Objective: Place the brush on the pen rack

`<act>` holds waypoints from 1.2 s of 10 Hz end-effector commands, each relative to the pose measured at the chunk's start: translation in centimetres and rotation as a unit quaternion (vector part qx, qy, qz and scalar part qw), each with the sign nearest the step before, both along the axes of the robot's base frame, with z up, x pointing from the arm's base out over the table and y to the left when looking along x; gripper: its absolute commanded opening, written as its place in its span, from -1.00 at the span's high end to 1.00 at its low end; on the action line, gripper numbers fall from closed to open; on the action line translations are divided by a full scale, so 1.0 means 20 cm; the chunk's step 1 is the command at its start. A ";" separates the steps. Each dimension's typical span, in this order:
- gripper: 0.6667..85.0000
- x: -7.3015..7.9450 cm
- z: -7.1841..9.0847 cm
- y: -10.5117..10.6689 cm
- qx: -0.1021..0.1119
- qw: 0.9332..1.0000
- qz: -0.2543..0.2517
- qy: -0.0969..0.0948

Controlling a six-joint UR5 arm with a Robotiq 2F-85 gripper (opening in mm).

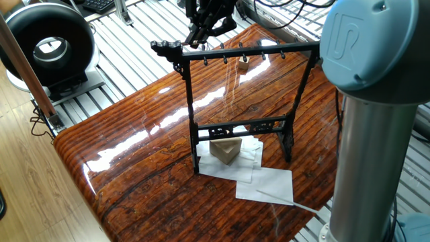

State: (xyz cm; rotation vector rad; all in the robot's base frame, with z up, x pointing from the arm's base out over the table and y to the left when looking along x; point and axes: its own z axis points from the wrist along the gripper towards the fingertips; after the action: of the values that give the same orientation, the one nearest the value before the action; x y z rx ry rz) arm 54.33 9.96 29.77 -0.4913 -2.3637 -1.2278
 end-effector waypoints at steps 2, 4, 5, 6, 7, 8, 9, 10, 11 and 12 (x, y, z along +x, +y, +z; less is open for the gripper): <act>0.99 0.02 0.00 -0.02 -0.016 1.000 0.009 0.000; 0.99 0.04 -0.01 -0.02 -0.020 1.000 0.010 0.001; 0.99 0.04 0.00 -0.02 -0.019 1.000 0.009 0.002; 0.99 0.03 0.01 -0.01 -0.017 1.000 0.005 0.003; 0.99 0.02 0.03 0.01 -0.017 1.000 0.001 0.005; 0.99 0.02 0.04 0.03 -0.019 1.000 -0.005 0.006; 0.99 0.02 0.04 0.05 -0.024 1.000 -0.008 0.003; 0.99 0.02 0.04 0.05 -0.026 1.000 -0.008 0.002; 0.99 0.01 0.05 0.05 -0.025 1.000 -0.008 0.002; 0.99 0.00 0.05 0.05 -0.025 1.000 -0.007 0.001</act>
State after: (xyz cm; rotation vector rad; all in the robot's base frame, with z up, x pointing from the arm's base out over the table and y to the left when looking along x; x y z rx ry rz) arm 54.53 10.59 30.18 -0.5257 -2.3954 -1.1632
